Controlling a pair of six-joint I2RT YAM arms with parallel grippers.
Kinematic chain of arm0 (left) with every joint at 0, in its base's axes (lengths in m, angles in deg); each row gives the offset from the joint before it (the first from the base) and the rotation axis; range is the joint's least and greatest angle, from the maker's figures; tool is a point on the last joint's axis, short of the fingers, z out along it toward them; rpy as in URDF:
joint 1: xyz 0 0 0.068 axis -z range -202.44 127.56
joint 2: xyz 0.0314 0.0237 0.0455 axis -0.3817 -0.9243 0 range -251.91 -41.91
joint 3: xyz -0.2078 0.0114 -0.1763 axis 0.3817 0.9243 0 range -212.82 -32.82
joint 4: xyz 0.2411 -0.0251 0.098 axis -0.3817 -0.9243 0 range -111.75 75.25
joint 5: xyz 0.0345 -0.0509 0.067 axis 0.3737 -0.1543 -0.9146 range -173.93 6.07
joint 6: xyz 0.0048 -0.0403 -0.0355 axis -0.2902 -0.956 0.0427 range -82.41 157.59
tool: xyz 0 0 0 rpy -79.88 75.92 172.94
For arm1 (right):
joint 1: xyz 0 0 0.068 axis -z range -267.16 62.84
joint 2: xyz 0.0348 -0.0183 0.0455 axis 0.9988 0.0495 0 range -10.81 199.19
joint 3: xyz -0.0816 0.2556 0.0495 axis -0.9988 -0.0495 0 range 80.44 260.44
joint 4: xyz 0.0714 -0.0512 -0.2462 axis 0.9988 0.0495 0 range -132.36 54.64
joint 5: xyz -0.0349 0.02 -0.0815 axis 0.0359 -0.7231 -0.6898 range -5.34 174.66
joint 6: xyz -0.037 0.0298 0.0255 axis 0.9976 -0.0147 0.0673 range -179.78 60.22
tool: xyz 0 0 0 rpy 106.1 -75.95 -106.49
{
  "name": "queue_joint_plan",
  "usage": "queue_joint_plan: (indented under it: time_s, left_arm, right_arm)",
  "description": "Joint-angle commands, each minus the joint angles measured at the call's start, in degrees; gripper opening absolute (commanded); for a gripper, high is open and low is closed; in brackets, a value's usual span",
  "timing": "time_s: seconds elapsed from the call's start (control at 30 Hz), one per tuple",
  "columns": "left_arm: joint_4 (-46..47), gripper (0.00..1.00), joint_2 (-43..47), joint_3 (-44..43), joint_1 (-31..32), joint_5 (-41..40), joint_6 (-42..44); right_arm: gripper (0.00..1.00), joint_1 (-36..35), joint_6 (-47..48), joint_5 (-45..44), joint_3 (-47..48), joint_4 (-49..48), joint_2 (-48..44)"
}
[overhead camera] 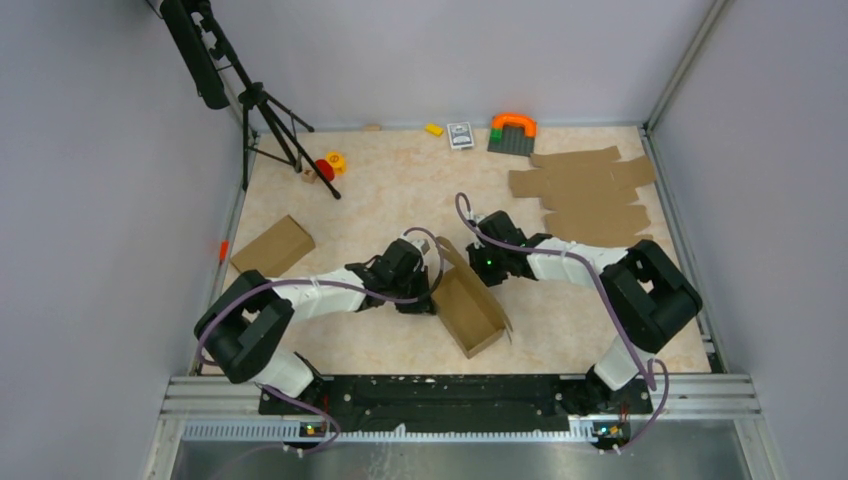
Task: Fold the paper box
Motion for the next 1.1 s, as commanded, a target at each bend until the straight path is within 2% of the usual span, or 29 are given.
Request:
queue_joint_plan:
  time_s: [0.0, 0.27, 0.47, 0.67, 0.77, 0.93, 1.07]
  left_arm:
    - [3.8, 0.05, 1.6, -2.1, 0.0, -1.5, 0.9]
    - [-1.8, 0.09, 7.7, -0.9, -0.1, -5.1, 2.5]
    - [-6.2, 0.12, 11.8, -2.5, -0.1, -6.6, 4.8]
    - [-10.6, 0.15, 13.0, -7.3, -0.1, -11.8, 11.4]
    - [-11.9, 0.23, 11.3, -11.5, -0.1, -15.3, 14.5]
    - [-3.7, 0.34, 9.2, -14.6, -0.2, -10.9, 23.8]
    - [2.5, 0.56, 5.2, -17.2, -1.5, -5.2, 31.1]
  right_arm:
    - [0.0, -0.9, -0.1, -1.4, 2.0, 2.2, -1.7]
    - [0.0, 6.3, 2.0, -0.2, 0.1, 5.2, -9.0]
    - [0.0, 7.4, 3.1, -0.9, -0.8, 7.9, -13.6]
    - [0.0, 7.4, 2.2, 4.5, -1.7, 7.2, -16.6]
    - [0.0, 7.4, 1.6, 5.7, -1.6, 7.2, -17.5]
    - [0.0, 7.1, 1.4, 8.9, -1.1, 6.9, -16.2]
    - [0.0, 6.5, 1.2, 8.9, -1.2, 6.4, -15.1]
